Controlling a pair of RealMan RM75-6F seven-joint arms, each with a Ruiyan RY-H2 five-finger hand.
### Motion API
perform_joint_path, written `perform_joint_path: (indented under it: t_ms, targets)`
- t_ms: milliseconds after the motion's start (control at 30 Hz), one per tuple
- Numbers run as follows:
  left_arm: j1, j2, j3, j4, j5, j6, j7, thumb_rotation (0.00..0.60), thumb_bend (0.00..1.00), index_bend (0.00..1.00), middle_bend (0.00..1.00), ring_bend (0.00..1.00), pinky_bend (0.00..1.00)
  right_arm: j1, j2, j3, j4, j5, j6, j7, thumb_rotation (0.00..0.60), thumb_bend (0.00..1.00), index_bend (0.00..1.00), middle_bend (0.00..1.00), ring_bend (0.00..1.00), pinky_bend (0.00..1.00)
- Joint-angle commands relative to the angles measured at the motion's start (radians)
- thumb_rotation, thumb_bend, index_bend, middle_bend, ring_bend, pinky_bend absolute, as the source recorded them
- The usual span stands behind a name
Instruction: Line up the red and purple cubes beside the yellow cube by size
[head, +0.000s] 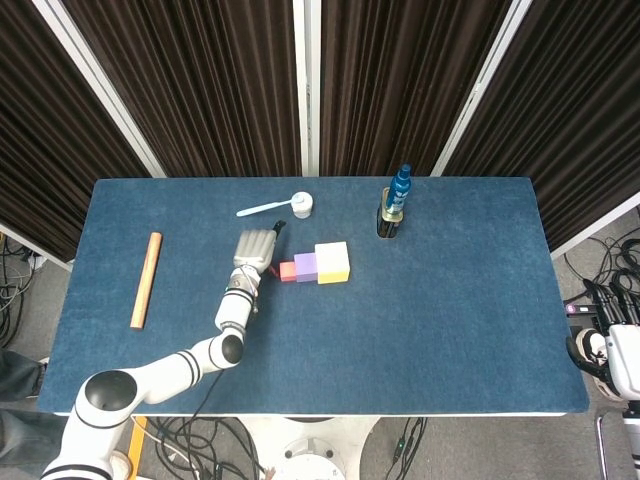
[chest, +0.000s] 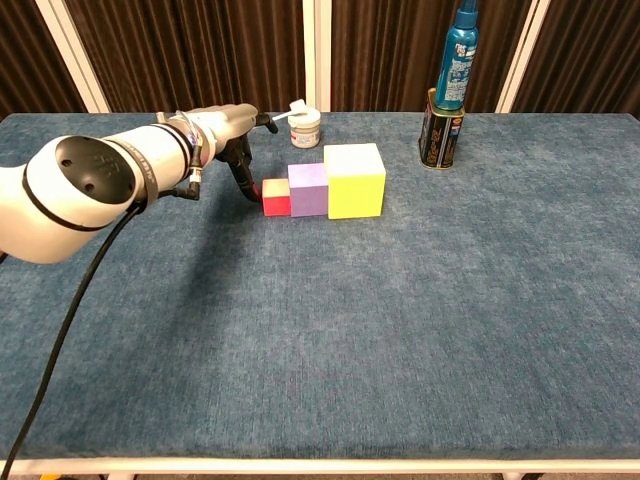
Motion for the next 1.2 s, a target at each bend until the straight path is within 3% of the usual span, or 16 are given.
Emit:
perform_joint_path:
  t_ms: [33,333,500,600,667,733,900,1033,1200]
  targets:
    - [0.001,0.001,-0.001,-0.001,-0.003,-0.004,0.003,0.6,0.12,0.17,0.94,1.0,1.0,-0.001,0.0,0.0,0.001,-0.001,0.001,0.001,0.6,0.27,0.0,0.11,0.0,0.08]
    - [0.032,0.04,0.002,-0.057,0.01,0.04,0.001,0.6,0.12,0.13,0.93,0.99,1.0,0.0,0.0,0.0,0.001,-0.006,0.002,0.005,0.6,0.27,0.0,0.11,0.0,0.08]
    - [0.11,0.156,-0.002,-0.214,0.034,0.134,-0.027,0.6,0.12,0.12,0.88,0.95,1.0,0.01,-0.003,0.002,0.008,-0.015,-0.007,0.014,0.6,0.27,0.0,0.11,0.0,0.08]
    - [0.196,0.277,0.015,-0.363,0.101,0.218,-0.071,0.6,0.12,0.12,0.8,0.84,0.99,0.015,-0.005,0.001,0.02,-0.017,-0.017,0.028,0.6,0.27,0.0,0.11,0.0,0.08]
    - [0.272,0.367,0.041,-0.464,0.18,0.295,-0.122,0.6,0.12,0.13,0.71,0.71,0.91,0.019,-0.005,-0.001,0.032,-0.02,-0.026,0.041,0.6,0.27,0.0,0.11,0.0,0.08]
    - [0.34,0.434,0.07,-0.534,0.255,0.366,-0.172,0.6,0.12,0.16,0.6,0.56,0.74,0.023,-0.007,-0.003,0.042,-0.023,-0.033,0.049,0.6,0.27,0.0,0.1,0.0,0.08]
    - [0.505,0.568,0.171,-0.633,0.463,0.526,-0.315,0.6,0.12,0.18,0.4,0.35,0.46,0.039,-0.026,-0.006,0.074,-0.038,-0.051,0.074,0.6,0.27,0.0,0.08,0.0,0.09]
    - [0.605,0.622,0.249,-0.652,0.583,0.627,-0.381,0.6,0.11,0.18,0.31,0.28,0.33,0.043,-0.045,-0.002,0.092,-0.047,-0.038,0.076,0.6,0.27,0.0,0.05,0.0,0.07]
    - [0.73,0.65,0.306,-0.673,0.656,0.766,-0.43,0.6,0.11,0.18,0.28,0.26,0.31,0.036,-0.074,0.006,0.103,-0.056,0.004,0.059,0.6,0.27,0.0,0.03,0.0,0.06]
